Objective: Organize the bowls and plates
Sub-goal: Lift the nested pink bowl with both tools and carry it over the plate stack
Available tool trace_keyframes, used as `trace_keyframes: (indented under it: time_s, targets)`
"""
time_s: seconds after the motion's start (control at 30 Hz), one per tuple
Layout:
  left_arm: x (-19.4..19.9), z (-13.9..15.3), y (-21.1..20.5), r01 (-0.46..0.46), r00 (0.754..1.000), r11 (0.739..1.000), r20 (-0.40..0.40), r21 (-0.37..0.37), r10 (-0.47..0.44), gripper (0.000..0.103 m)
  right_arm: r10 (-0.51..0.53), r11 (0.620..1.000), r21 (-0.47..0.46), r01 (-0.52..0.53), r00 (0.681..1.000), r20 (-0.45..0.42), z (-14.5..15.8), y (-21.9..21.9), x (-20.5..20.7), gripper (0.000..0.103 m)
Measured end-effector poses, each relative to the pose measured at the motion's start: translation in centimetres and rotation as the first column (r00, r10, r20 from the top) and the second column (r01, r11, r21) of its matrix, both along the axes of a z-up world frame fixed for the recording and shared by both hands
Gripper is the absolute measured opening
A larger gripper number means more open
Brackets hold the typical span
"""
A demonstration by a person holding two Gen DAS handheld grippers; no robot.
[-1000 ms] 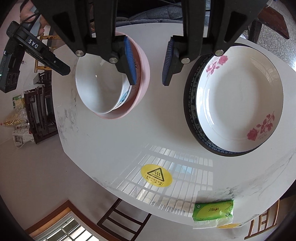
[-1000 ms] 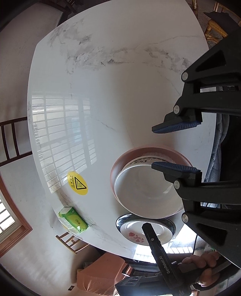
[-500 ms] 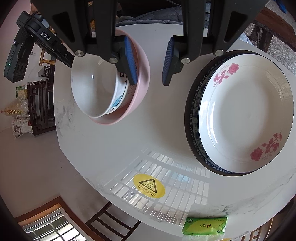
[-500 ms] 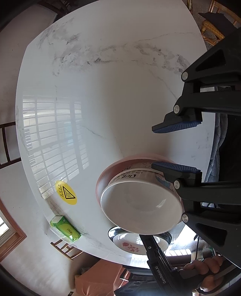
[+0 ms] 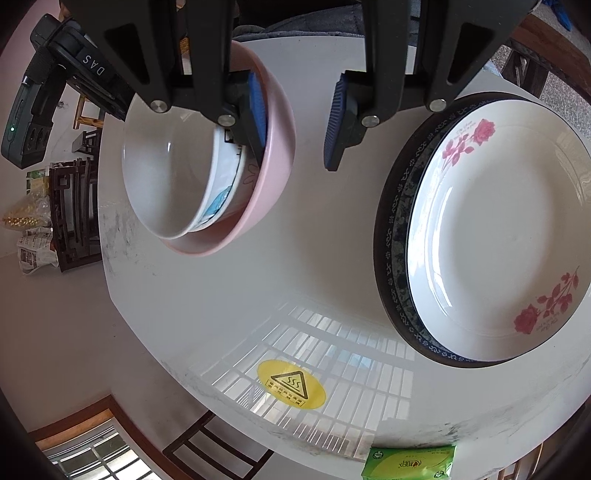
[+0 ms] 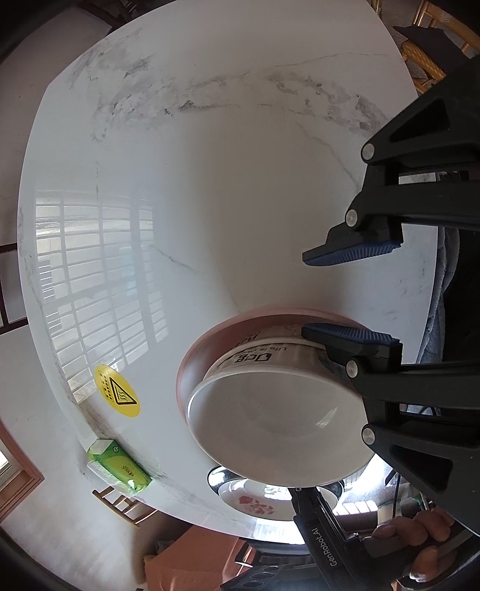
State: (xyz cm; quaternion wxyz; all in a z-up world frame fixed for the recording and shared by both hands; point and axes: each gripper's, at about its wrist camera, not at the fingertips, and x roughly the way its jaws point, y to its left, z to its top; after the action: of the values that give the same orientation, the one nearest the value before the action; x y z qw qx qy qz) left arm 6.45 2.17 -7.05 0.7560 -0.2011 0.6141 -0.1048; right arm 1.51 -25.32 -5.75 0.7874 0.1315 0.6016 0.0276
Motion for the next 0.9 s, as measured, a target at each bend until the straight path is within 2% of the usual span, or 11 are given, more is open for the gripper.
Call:
trace_keyframes:
  time_s: [0.27, 0.53, 0.73, 0.9]
  targets:
    - [0.0, -0.2, 0.5, -0.008, 1.000, 1.000, 0.009, -0.010, 0.008, 0.029, -0.056, 0.997, 0.049, 0.055, 0.998, 0.022, -0.6, -0.9, 0.2, 0.031]
    - [-0.3, -0.3, 0.5, -0.029, 0.999, 1.000, 0.038, -0.010, 0.029, 0.026, -0.069, 0.996, 0.051, 0.066, 0.996, 0.055, -0.6, -0.6, 0.1, 0.028]
    - [-0.6, 0.1, -0.5, -0.014, 0.997, 1.000, 0.075, -0.003, 0.015, 0.009, -0.076, 0.995, 0.076, 0.071, 0.995, 0.072, -0.5, -0.3, -0.1, 0.016]
    - [-0.8, 0.1, -0.9, -0.012, 0.996, 1.000, 0.087, 0.018, 0.011, 0.008, -0.076, 0.995, 0.072, 0.070, 0.994, 0.081, -0.3, 0.0, -0.1, 0.012]
